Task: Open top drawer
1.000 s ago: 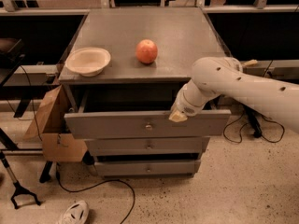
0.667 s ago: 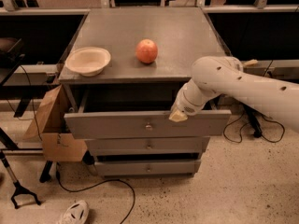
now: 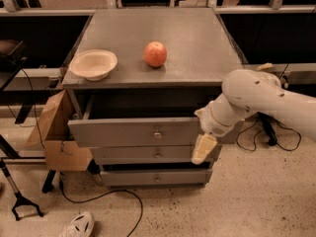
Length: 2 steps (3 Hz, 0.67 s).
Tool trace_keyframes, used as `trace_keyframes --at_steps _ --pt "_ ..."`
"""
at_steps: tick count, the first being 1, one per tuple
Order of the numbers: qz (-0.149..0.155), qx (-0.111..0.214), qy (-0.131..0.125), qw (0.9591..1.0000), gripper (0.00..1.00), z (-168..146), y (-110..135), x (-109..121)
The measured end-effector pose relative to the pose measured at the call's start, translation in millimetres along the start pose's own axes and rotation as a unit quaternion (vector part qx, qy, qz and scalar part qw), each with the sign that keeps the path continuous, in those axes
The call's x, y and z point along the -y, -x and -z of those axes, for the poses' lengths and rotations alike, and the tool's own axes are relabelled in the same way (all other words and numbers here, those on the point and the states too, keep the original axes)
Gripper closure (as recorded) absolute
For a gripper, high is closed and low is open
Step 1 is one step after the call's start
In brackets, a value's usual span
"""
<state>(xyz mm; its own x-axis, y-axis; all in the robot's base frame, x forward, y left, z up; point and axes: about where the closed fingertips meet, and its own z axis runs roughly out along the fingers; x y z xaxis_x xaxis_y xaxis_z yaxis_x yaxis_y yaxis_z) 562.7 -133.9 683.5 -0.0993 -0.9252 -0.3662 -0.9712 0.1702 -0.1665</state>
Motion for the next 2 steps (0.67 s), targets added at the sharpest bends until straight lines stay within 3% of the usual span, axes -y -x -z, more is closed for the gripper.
trace_keyframes --at_steps 1,2 --pt "0.014 0.003 0.015 0.9998 0.0 0.5 -5.2 -14.6" --pt "0.02 0.005 0.018 0.9996 0.0 -10.1 -5.3 -13.7"
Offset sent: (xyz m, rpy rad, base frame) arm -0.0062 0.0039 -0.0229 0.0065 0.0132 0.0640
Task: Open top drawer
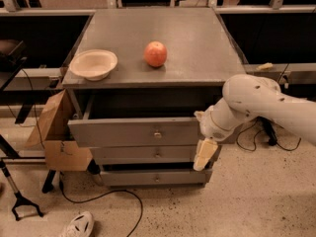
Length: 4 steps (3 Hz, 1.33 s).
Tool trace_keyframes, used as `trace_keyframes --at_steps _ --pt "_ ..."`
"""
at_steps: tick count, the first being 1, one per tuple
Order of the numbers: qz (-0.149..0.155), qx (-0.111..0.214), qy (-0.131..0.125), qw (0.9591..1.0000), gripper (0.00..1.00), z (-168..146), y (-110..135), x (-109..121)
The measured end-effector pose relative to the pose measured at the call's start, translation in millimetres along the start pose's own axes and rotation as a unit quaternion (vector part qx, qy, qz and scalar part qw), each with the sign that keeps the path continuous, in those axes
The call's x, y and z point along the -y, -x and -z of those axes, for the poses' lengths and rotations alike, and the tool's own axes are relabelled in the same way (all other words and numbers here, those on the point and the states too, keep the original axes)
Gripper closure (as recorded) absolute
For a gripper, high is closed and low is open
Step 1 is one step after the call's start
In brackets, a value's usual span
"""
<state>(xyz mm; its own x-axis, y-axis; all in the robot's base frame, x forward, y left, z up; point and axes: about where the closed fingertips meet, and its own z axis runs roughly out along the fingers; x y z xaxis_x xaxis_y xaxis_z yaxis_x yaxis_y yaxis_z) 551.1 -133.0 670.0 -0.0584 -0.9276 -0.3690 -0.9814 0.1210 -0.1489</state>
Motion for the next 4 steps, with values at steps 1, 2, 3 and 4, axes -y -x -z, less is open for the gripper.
trace_keyframes --at_steps 1,2,3,4 --pt "-0.009 -0.004 -0.009 0.9999 0.19 -18.3 -2.4 11.9" --pt "-0.016 -0.006 -0.016 0.9997 0.42 -18.5 -3.3 17.4" --pt "-0.016 -0.006 -0.016 0.9997 0.66 -10.9 0.1 19.8" --pt "-0.016 -0.006 -0.015 0.9997 0.96 -1.2 4.1 22.2"
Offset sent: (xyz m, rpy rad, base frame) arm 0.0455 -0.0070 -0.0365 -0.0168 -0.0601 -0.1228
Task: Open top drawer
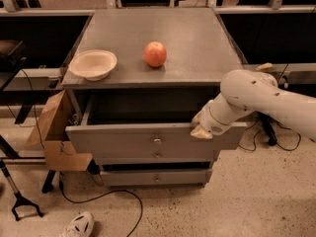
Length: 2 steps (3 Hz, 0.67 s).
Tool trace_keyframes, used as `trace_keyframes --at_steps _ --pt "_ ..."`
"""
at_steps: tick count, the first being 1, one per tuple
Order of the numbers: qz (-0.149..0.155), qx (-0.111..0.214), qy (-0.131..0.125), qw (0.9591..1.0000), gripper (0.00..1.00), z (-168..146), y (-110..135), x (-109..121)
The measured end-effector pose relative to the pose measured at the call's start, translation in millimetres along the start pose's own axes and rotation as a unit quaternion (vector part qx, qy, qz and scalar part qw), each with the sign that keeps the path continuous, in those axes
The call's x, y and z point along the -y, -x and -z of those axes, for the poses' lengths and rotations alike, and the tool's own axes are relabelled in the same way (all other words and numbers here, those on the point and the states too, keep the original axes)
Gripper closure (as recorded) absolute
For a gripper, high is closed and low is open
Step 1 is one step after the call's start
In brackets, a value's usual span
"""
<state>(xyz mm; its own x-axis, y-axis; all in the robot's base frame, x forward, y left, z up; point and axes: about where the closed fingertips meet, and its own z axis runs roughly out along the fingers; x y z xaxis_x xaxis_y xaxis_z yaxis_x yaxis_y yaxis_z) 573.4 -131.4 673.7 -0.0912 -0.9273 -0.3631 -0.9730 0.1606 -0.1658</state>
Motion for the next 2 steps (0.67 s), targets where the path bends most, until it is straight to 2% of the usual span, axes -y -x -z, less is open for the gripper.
trace_keyframes --at_steps 1,2 --pt "0.0 0.0 0.0 1.0 1.0 6.1 2.3 2.2" --pt "-0.004 -0.005 0.008 0.9999 0.81 10.4 -8.8 -3.2"
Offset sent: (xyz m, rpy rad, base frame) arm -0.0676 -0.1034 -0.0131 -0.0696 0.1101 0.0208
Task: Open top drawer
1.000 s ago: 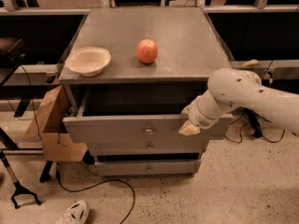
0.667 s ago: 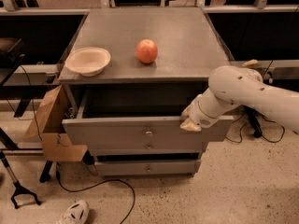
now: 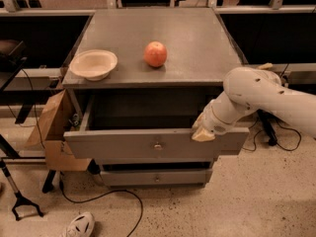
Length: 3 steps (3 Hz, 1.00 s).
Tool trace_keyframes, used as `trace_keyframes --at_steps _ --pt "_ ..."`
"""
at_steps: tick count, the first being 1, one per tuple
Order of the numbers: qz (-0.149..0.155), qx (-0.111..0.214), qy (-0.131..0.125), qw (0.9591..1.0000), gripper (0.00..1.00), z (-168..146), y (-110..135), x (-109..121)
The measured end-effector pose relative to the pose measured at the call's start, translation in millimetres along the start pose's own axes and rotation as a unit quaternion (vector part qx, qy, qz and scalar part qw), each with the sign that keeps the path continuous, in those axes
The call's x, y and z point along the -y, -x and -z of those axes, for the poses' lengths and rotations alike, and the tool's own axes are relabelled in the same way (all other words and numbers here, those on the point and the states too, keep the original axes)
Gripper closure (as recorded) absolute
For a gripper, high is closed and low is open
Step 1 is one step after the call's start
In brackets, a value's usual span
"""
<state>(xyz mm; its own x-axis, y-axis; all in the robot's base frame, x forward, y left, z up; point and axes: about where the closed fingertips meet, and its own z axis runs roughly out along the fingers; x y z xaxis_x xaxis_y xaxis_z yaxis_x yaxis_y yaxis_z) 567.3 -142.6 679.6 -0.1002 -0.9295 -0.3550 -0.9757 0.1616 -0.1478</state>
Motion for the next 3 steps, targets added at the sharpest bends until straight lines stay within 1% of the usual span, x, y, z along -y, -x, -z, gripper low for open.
trace_keyframes --at_steps 1,2,3 --pt "0.0 0.0 0.0 1.0 0.58 1.0 0.3 0.2" --pt "-0.001 -0.003 0.009 1.0 0.35 2.9 -11.8 -5.8" --pt "-0.001 -0.003 0.009 1.0 0.11 4.9 -11.2 -5.7"
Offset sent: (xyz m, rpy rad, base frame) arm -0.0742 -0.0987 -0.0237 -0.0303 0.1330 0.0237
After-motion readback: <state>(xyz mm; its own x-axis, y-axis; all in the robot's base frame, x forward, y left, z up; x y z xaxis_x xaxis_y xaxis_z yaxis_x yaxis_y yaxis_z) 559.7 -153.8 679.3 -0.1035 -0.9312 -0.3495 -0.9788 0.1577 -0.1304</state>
